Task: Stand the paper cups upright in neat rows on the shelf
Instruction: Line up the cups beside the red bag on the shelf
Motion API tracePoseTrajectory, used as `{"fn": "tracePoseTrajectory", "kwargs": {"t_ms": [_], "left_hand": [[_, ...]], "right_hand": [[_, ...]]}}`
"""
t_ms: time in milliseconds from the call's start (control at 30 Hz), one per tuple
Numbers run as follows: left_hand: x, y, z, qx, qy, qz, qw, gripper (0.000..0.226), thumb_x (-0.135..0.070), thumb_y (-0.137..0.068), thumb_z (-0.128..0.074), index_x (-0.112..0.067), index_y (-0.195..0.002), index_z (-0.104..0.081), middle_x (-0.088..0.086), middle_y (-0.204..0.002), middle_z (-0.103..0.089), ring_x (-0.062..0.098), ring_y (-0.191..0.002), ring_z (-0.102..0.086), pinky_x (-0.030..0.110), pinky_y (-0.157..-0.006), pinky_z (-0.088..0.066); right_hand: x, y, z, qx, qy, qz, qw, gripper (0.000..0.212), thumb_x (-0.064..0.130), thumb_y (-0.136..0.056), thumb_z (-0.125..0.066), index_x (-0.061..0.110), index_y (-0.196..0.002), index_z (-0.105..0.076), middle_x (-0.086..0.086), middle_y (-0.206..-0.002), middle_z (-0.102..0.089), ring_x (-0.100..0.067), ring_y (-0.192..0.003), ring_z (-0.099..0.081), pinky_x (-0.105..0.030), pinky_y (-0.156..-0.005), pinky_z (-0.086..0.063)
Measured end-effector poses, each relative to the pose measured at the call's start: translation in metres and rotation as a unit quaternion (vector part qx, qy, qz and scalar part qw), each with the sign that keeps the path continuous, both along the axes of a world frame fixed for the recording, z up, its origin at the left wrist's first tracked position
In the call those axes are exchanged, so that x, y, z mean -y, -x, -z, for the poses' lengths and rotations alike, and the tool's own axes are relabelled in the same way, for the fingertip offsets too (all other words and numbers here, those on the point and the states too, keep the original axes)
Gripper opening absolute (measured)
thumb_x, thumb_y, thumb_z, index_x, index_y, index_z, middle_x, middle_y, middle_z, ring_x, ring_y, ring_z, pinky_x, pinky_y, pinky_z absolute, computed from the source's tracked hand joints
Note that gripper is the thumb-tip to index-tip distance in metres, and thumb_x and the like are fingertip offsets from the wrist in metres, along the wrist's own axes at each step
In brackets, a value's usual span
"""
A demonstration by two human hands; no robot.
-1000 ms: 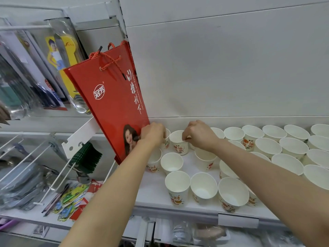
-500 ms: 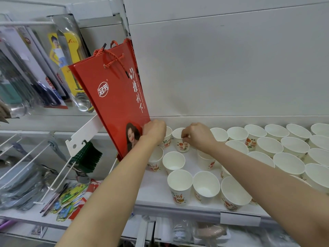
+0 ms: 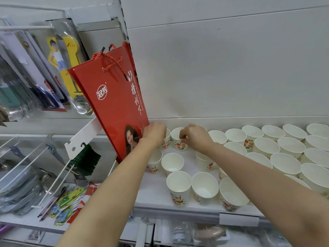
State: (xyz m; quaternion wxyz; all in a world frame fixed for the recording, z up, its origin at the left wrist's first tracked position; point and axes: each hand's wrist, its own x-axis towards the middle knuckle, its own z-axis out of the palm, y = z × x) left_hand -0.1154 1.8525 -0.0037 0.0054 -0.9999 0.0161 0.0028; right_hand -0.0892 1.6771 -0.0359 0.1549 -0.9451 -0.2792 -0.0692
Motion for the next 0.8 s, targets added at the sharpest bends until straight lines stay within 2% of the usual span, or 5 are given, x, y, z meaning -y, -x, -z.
{"fn": "tracePoseTrajectory", "kwargs": {"t_ms": [133,367,567,667,800], "left_hand": [[0.0,0.002,0.003,0.012,-0.004,0.002,1.0,0.019,-0.005,-0.083,-0.067,-0.015,-0.099,-0.071,0.008,-0.103,-0.069,0.03,-0.093,-0.066,0.038,-0.075,-0.054],[-0.01,0.01,-0.002,0.056,0.032,-0.007,0.998,0.029,-0.011,-0.085,-0.067,-0.023,-0.111,-0.069,0.005,-0.118,-0.066,0.028,-0.107,-0.062,0.037,-0.087,-0.051],[-0.007,0.039,0.002,0.083,0.055,-0.01,0.995,0.024,-0.015,-0.085,-0.064,-0.029,-0.103,-0.07,0.001,-0.111,-0.069,0.026,-0.101,-0.063,0.031,-0.075,-0.044],[0.001,0.042,0.003,0.088,0.059,-0.003,0.994,0.019,-0.018,-0.087,-0.066,-0.03,-0.1,-0.069,-0.001,-0.107,-0.069,0.025,-0.099,-0.063,0.034,-0.082,-0.043],[0.029,0.019,-0.002,0.077,0.055,0.045,0.994,0.029,-0.024,-0.087,-0.067,-0.028,-0.115,-0.066,-0.003,-0.118,-0.065,0.024,-0.109,-0.06,0.031,-0.082,-0.044]], "right_hand": [[-0.002,-0.001,0.0,-0.002,-0.003,-0.004,1.0,0.014,0.018,-0.083,-0.065,0.018,-0.095,-0.071,-0.004,-0.094,-0.067,-0.02,-0.099,-0.056,-0.034,-0.075,-0.045],[0.037,0.001,-0.014,0.043,-0.088,0.034,0.995,0.015,0.022,-0.083,-0.068,0.022,-0.097,-0.073,0.004,-0.093,-0.071,-0.018,-0.096,-0.057,-0.035,-0.077,-0.047],[0.076,-0.005,-0.014,-0.025,-0.049,0.08,0.995,0.013,0.018,-0.082,-0.069,0.023,-0.092,-0.075,0.006,-0.095,-0.072,-0.017,-0.098,-0.058,-0.029,-0.077,-0.046],[0.071,-0.006,-0.015,-0.036,-0.029,0.07,0.996,0.015,0.018,-0.081,-0.07,0.023,-0.094,-0.075,0.007,-0.099,-0.072,-0.015,-0.101,-0.059,-0.026,-0.078,-0.045],[0.065,-0.006,-0.015,-0.021,0.015,0.052,0.998,0.016,0.017,-0.081,-0.068,0.025,-0.093,-0.075,0.005,-0.094,-0.071,-0.016,-0.1,-0.055,-0.026,-0.075,-0.043]]}}
